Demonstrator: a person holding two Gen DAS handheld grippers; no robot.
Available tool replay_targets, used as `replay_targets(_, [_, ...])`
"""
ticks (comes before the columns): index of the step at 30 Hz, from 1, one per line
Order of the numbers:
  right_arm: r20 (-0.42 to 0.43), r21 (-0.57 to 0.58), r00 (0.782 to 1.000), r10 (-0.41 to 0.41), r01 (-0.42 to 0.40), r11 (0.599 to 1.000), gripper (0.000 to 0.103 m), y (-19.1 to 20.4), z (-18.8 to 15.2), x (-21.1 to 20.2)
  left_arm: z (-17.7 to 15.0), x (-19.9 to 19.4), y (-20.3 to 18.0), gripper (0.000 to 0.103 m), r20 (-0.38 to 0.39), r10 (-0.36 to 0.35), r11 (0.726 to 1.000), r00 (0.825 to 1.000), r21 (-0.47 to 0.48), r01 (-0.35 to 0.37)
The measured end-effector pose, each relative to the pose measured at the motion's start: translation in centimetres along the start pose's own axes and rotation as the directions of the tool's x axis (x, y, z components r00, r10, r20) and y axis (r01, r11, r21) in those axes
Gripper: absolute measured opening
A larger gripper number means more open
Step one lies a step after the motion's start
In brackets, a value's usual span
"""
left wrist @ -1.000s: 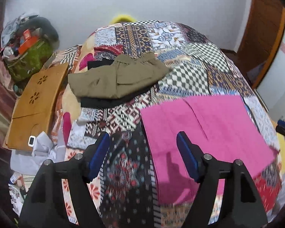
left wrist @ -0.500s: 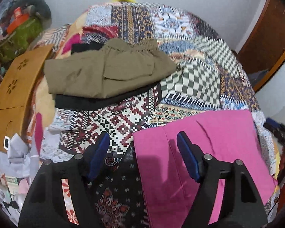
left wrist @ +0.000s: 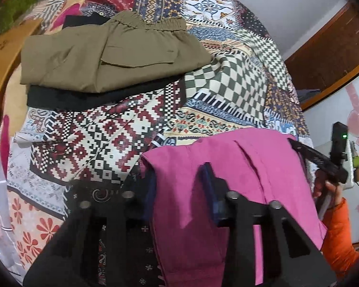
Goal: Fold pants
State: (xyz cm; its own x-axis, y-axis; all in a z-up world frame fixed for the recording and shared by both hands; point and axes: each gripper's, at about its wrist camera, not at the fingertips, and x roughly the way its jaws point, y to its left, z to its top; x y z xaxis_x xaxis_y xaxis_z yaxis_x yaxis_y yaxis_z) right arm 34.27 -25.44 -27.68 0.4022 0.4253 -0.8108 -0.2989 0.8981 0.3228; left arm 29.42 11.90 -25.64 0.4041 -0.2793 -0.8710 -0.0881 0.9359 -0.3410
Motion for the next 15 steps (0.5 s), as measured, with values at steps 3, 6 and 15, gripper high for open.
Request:
replay_targets(3, [0.006, -0.046, 1.0, -0.02, 0.02, 0.999, 0.01, 0.8, -0.3, 0.1, -0.3, -0.4, -0.8, 0.021, 0.034, 0.052, 0.998, 0.998, 0.039, -0.053])
replay_targets(6, [0.013, -0.103, 0.997, -0.073, 0.074, 0.992, 0.007, 1.6, -0.7, 0.3, -0.9, -0.6, -1.4, 0.019, 0.067, 0.113, 0.991, 0.991, 0.066, -0.118])
replay_targets(15, [0.034, -0.2, 0.977, -0.212, 0.215, 0.956, 0.005, 3.5, -1.8, 0.7, -1.3, -0.3, -1.0, 0.008, 0.077, 0.287, 0.953, 0.955, 0.075, -0.293])
